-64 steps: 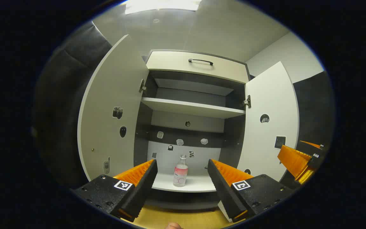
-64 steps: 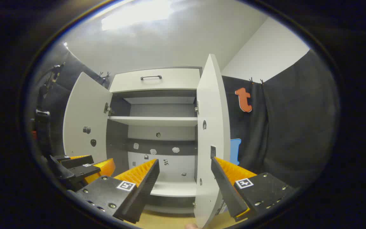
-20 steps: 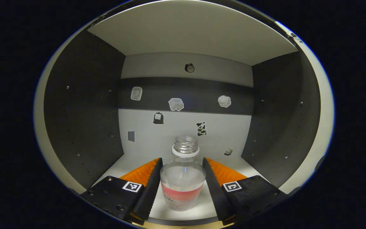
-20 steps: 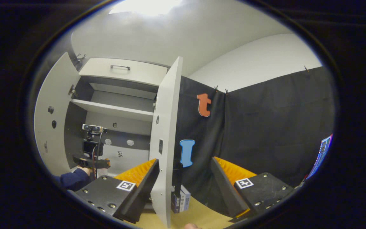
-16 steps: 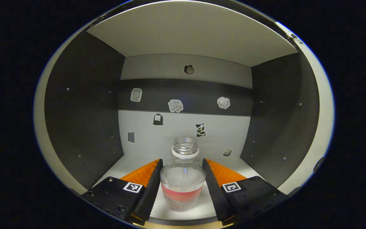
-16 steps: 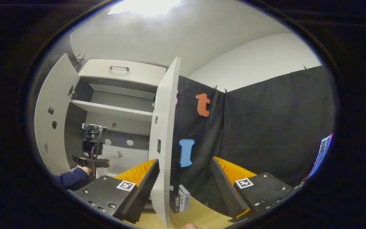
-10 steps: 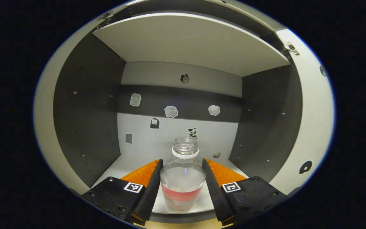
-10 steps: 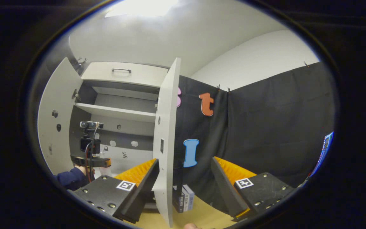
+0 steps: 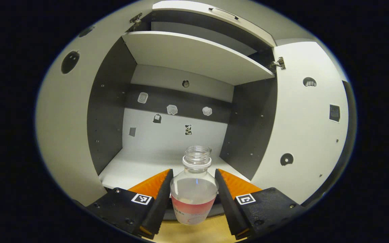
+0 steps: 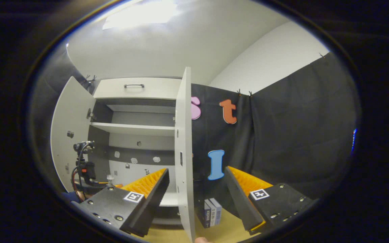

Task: Grasp the bottle in the cabinet with the left hand and place it on the coaster, then close the right door with the right hand and the left door with the left hand.

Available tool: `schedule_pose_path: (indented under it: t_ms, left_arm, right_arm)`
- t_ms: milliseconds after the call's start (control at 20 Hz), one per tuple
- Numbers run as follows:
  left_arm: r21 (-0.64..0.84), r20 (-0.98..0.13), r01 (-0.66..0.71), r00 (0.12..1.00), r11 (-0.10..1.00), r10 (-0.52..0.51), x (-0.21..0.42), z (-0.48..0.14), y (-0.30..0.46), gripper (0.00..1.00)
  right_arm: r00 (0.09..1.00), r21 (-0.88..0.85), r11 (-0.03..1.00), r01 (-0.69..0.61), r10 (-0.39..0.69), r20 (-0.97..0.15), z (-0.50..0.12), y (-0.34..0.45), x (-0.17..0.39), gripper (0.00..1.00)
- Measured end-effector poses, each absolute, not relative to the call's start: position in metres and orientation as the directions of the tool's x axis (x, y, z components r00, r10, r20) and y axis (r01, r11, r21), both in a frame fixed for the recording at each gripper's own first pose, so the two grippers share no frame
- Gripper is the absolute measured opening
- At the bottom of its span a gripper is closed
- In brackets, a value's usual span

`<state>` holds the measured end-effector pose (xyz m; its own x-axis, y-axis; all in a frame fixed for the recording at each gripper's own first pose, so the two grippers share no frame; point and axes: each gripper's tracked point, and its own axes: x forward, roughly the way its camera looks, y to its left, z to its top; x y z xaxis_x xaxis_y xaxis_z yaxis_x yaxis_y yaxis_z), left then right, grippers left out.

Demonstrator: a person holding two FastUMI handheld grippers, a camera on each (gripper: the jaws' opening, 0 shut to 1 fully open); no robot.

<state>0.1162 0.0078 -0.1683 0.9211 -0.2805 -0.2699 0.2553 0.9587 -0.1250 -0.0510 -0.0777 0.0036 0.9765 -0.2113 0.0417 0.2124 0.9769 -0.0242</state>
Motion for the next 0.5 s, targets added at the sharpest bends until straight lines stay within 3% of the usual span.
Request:
schedule_pose_path:
  t_ms: [500]
  left_arm:
    - [-0.219,-0.378,0.277,0.86,0.935,-0.344,0.019,-0.286,0.01,0.76]
  right_arm:
    - [0.987,0.005,0.987,0.159,-0.159,0.023,-0.01,-0.082,-0.052,0.98]
